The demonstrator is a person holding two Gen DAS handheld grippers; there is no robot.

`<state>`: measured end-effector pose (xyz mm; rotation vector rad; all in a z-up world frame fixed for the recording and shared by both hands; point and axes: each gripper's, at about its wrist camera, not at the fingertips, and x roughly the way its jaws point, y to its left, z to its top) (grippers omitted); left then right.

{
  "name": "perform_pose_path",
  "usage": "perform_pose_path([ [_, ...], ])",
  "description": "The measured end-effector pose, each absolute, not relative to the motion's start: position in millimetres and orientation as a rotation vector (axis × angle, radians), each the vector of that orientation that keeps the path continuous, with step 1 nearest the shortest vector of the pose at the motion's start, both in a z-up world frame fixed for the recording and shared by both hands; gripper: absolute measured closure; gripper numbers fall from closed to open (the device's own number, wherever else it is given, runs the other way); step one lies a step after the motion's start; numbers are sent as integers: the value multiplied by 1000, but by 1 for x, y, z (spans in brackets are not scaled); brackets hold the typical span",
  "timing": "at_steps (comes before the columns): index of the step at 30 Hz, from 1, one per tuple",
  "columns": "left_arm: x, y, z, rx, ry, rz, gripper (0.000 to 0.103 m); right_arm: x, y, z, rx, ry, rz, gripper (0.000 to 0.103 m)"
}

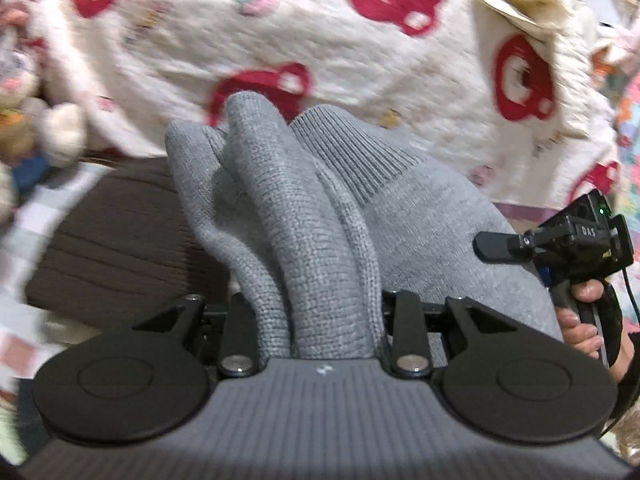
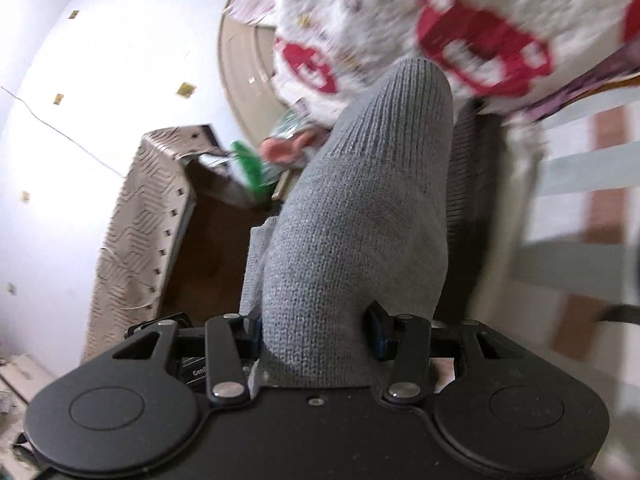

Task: Fold clothes
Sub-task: 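Lift the folded sweatshirt with both tools and carry it toward the clothes stack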

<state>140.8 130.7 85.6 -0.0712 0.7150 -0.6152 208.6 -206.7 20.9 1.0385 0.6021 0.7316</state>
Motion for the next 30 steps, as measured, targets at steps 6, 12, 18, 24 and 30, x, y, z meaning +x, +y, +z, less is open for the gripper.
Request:
perform_pose_path([
  [6, 208, 197, 133, -44, 681, -531, 74, 305, -151, 35, 1090, 525, 892, 50],
  [12, 326, 204, 101, 55, 716, -448, 73, 390, -139, 2, 1021, 403, 773, 50],
  [18, 403, 171, -15, 230, 933, -409, 73, 412, -132, -71, 811, 561, 510, 50],
  [24, 405, 176, 5, 172, 847, -471, 73, 394, -138, -86, 878, 543, 470, 41],
  [30, 388, 161, 17, 233, 803, -496, 74, 419, -116, -80, 758, 624, 472, 31],
])
